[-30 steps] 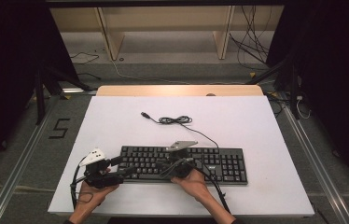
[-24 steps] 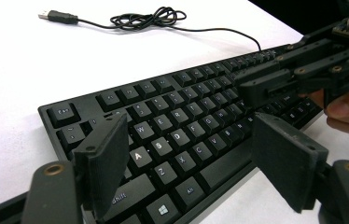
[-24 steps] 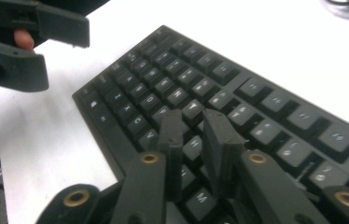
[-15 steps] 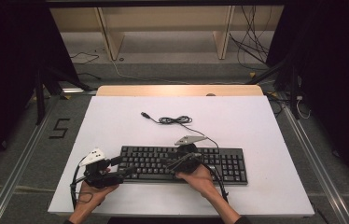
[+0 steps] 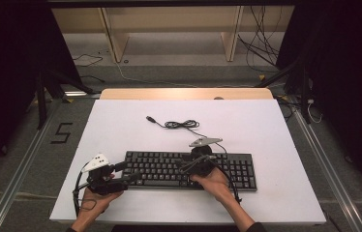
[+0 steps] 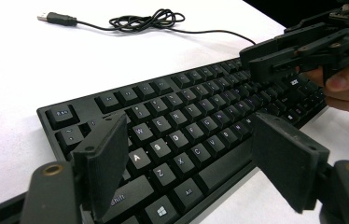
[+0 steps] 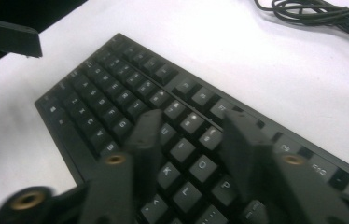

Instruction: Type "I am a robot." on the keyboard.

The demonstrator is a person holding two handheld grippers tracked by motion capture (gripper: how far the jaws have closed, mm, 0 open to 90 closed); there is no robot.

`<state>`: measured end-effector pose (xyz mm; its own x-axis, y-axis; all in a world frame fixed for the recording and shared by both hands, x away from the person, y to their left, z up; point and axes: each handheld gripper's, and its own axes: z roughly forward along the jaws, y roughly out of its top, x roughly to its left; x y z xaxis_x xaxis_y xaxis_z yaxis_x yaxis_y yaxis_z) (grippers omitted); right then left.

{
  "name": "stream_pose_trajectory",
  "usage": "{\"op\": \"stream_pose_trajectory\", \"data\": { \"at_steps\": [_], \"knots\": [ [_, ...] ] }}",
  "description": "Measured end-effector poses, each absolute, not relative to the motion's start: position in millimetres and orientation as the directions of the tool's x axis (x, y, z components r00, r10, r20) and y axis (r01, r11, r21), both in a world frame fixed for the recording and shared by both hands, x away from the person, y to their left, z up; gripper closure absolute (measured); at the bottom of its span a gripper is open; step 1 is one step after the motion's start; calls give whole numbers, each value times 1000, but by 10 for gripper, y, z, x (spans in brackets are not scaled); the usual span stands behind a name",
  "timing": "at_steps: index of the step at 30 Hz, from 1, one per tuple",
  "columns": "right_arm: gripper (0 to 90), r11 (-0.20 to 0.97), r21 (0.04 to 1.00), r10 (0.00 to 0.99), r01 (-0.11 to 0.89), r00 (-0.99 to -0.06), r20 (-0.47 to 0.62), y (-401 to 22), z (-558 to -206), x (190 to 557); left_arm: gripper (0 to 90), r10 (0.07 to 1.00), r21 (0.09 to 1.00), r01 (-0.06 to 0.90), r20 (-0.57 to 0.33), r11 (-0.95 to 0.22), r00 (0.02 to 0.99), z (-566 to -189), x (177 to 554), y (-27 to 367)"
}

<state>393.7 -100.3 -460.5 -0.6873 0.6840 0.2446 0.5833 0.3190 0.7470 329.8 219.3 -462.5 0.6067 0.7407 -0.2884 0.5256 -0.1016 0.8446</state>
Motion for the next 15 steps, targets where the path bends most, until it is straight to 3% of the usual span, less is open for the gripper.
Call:
{"op": "stream_pose_trajectory", "data": {
  "at_steps": [8,15],
  "knots": [
    [859,334,742,693,581,-685,225,-1025,-4634,3936,271,741,845,525,-287,-103,607,-4624,3298,2195],
    [900,358,725,692,589,-688,218,-1000,-4680,3937,271,742,846,524,-289,-98,605,-4624,3300,2198]
  ]
}}
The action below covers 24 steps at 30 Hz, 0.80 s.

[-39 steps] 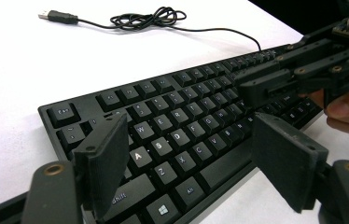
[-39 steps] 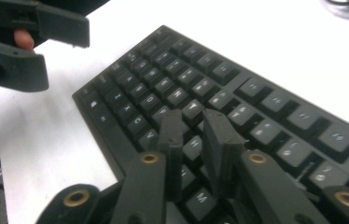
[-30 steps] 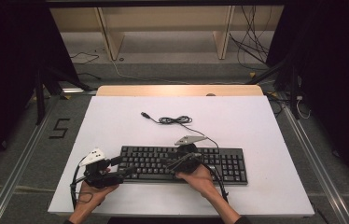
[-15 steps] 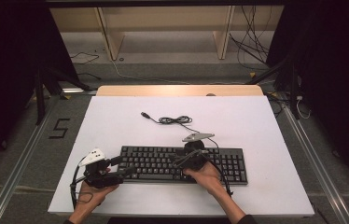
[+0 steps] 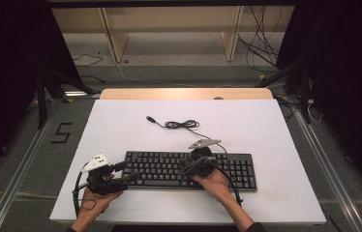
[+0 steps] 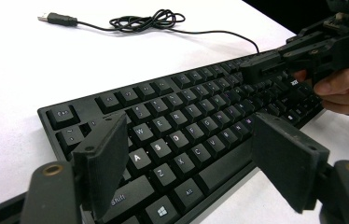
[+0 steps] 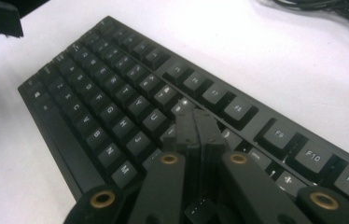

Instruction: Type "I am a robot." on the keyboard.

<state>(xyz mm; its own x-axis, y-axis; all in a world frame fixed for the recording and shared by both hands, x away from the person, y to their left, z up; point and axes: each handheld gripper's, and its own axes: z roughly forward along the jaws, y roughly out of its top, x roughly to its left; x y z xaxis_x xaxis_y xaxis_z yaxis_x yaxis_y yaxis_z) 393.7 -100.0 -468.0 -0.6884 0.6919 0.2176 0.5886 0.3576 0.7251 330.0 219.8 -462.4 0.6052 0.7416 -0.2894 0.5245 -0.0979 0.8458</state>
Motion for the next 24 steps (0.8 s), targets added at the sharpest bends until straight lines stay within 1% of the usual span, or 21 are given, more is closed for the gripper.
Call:
{"op": "stream_pose_trajectory", "data": {
  "at_steps": [16,24],
  "knots": [
    [900,381,700,702,603,-682,205,-949,-4778,3952,271,742,846,524,-289,-99,605,-4625,3300,2198],
    [900,377,705,706,601,-679,201,-945,-4793,3941,271,743,845,525,-289,-99,604,-4625,3299,2200]
  ]
}}
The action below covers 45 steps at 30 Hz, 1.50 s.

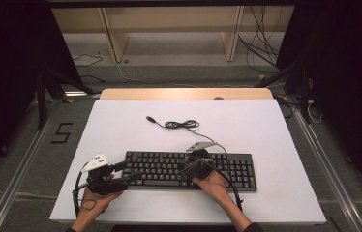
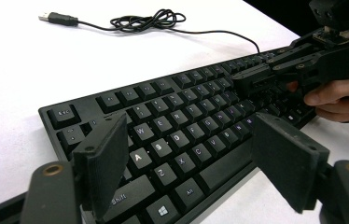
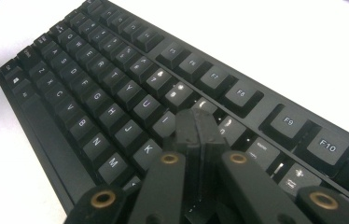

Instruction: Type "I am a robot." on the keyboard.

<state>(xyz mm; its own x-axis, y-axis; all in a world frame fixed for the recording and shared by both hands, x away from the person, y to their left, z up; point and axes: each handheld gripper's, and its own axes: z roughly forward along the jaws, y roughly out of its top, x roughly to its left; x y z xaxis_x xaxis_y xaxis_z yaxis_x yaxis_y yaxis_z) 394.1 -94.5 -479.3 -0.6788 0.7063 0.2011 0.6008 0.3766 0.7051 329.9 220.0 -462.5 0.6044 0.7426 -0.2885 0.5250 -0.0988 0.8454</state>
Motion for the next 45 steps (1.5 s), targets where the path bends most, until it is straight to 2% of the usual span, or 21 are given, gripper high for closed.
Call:
{"op": "stream_pose_trajectory", "data": {
  "at_steps": [3,12,23,30,38,45],
  "knots": [
    [900,363,701,709,614,-670,220,-960,-4783,3948,271,742,845,525,-289,-99,605,-4626,3300,2202],
    [781,306,737,698,603,-668,257,-1015,-4692,3935,272,744,844,527,-292,-95,601,-4629,3305,2204],
    [603,295,755,677,586,-686,267,-1045,-4628,3888,277,742,844,529,-295,-94,602,-4630,3313,2192],
    [523,299,771,656,562,-708,262,-1056,-4586,3804,297,735,840,532,-297,-102,609,-4633,3340,2144],
    [480,295,781,646,550,-717,261,-1106,-4583,3708,360,731,832,545,-308,-105,610,-4632,3404,2078],
    [460,273,795,636,541,-722,274,-1153,-4556,3646,459,732,824,551,-294,-131,615,-4629,3491,1970]
  ]
}}
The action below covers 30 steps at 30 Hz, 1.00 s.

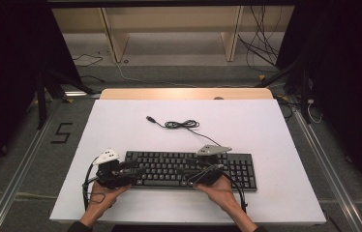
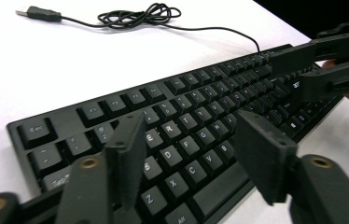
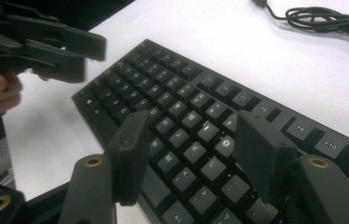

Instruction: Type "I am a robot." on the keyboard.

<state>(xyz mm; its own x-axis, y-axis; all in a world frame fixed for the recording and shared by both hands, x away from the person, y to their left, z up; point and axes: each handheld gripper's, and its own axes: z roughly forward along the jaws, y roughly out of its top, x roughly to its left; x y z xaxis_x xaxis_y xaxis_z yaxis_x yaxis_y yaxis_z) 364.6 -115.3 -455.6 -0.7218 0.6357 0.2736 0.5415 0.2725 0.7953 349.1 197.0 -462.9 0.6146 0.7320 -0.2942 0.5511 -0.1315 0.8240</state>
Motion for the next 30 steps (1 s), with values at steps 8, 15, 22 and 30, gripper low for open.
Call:
{"op": "stream_pose_trajectory", "data": {
  "at_steps": [8,15,22,30],
  "knots": [
    [453,275,799,635,535,-725,267,-1208,-4556,3562,663,726,811,556,-271,-181,632,-4645,3598,1834],
    [438,269,805,632,529,-727,267,-1235,-4552,3520,818,717,802,559,-261,-213,647,-4663,3712,1700],
    [419,268,808,631,525,-729,264,-1267,-4540,3475,888,714,789,563,-244,-247,656,-4718,3801,1616],
    [417,263,810,633,524,-728,265,-1303,-4533,3436,889,716,772,574,-236,-273,657,-4752,3869,1509]
  ]
}}
